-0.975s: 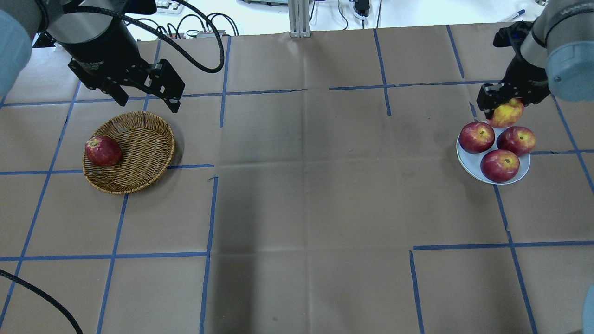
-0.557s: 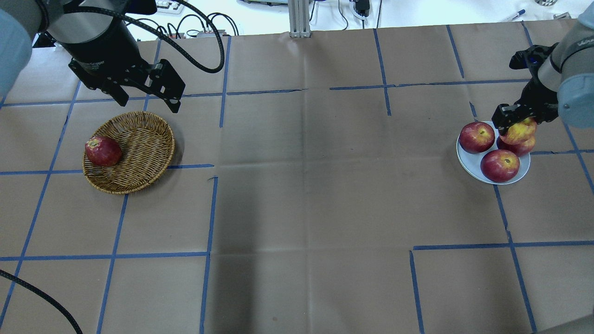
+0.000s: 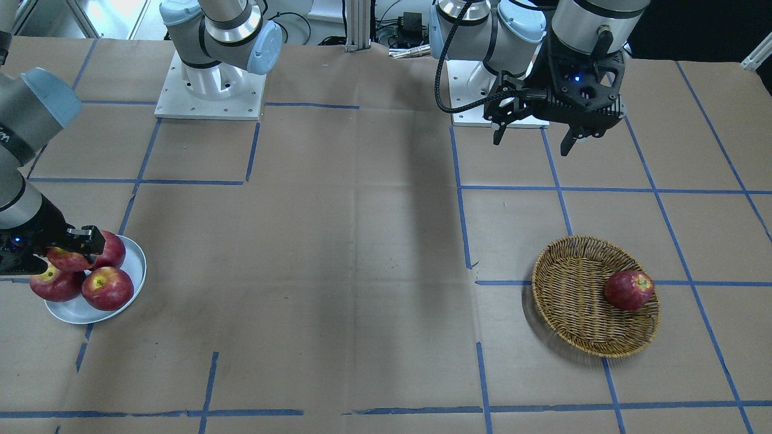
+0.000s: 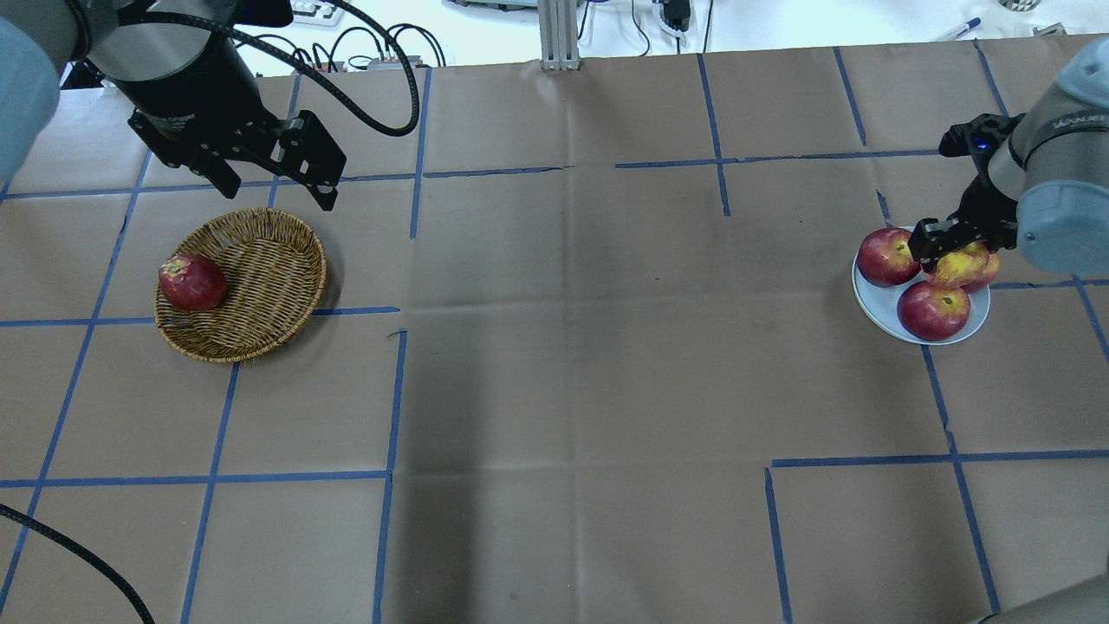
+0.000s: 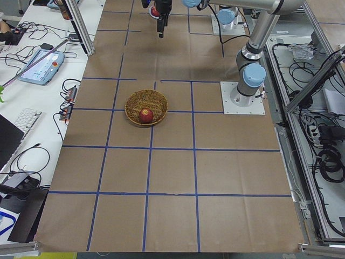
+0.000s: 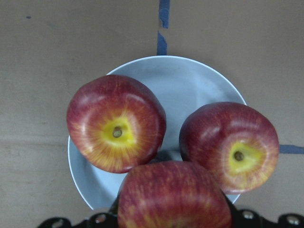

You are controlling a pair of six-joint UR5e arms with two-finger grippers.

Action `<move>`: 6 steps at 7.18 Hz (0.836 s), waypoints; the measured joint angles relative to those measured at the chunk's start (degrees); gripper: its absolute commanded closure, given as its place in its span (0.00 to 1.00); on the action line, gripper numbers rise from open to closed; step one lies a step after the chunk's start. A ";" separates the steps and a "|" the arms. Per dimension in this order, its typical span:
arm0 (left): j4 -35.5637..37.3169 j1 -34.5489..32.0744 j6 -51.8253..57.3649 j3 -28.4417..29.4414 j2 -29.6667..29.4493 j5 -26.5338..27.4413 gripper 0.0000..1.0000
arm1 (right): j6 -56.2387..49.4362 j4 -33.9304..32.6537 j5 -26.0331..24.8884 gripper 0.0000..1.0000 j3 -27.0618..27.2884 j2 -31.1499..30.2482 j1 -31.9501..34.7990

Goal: Transfer apple from basket to plate
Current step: 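Lower the apple onto the plate among the other apples, then open the right gripper and raise it away from the plate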

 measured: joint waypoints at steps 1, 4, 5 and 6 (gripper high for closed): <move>0.00 0.00 0.00 0.00 0.00 0.00 0.01 | 0.02 -0.64 -0.04 0.59 -0.01 0.39 -0.04; 0.00 0.00 -0.01 0.00 -0.07 -0.09 0.01 | 0.08 -1.85 -0.05 0.00 -0.12 0.87 -0.07; 0.00 0.00 -0.01 0.00 -0.08 -0.09 0.01 | 0.18 -2.03 -0.08 0.00 -0.29 0.94 -0.07; 0.00 0.00 0.01 0.00 -0.08 -0.09 0.01 | 0.35 -2.09 -0.10 0.00 -0.56 0.92 -0.06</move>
